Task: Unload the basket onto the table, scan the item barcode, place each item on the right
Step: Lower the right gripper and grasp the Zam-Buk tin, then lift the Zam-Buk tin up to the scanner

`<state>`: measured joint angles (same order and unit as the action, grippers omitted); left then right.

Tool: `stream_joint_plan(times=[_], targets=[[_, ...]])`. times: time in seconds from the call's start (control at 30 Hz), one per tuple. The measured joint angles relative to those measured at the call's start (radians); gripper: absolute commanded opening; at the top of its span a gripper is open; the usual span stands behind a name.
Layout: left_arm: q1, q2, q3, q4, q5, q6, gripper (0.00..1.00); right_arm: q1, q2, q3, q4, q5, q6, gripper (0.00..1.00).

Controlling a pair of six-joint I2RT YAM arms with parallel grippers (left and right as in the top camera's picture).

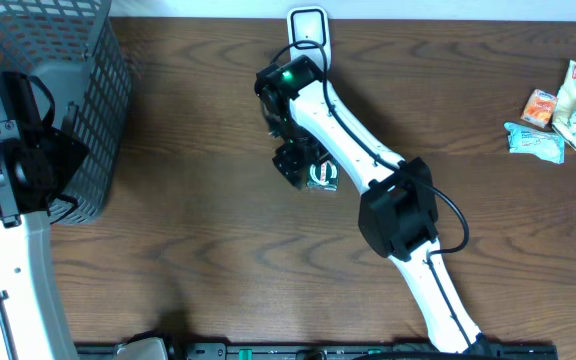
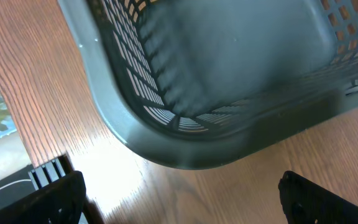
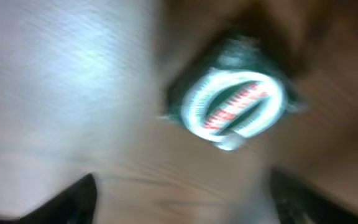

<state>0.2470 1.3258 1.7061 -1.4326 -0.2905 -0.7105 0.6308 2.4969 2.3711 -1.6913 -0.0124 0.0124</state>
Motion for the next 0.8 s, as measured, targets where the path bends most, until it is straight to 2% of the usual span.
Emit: stream_joint_plan(times=[0.07,0.1,0.2,0.27,0.37,0.43,0.53,0.67,0.8], targets=[[0.0,0.0,0.0,0.0,0.0,0.0,0.98,0.008,0.0,0.0,0.013,-0.069,-0.005,0.24],[0.0,0.0,0.0,0.0,0.0,0.0,0.98,0.014,0.0,0.0,0.024,-0.093,-0.005,0.19],[0.0,0.0,0.0,0.0,0.0,0.0,0.98,0.034,0.0,0.0,0.06,-0.137,-0.003,0.15],[0.0,0.0,0.0,0.0,0.0,0.0,0.98,0.048,0.0,-0.001,0.088,-0.149,-0.006,0.07],[0.0,0.0,0.0,0.0,0.0,0.0,0.98,0.063,0.0,-0.02,0.118,-0.135,0.005,0.11],[0.0,0.0,0.0,0.0,0.0,0.0,0.98,0.068,-0.001,-0.058,0.143,-0.104,0.033,0.11],[0.0,0.0,0.0,0.0,0.0,0.0,0.98,0.063,-0.001,-0.13,0.173,-0.074,0.067,0.01],[0.0,0.0,0.0,0.0,0.0,0.0,0.98,0.049,-0.001,-0.228,0.188,-0.035,0.119,0.01],[0.0,0.0,0.0,0.0,0.0,0.0,0.98,0.024,-0.001,-0.256,0.115,0.056,0.208,0.01]])
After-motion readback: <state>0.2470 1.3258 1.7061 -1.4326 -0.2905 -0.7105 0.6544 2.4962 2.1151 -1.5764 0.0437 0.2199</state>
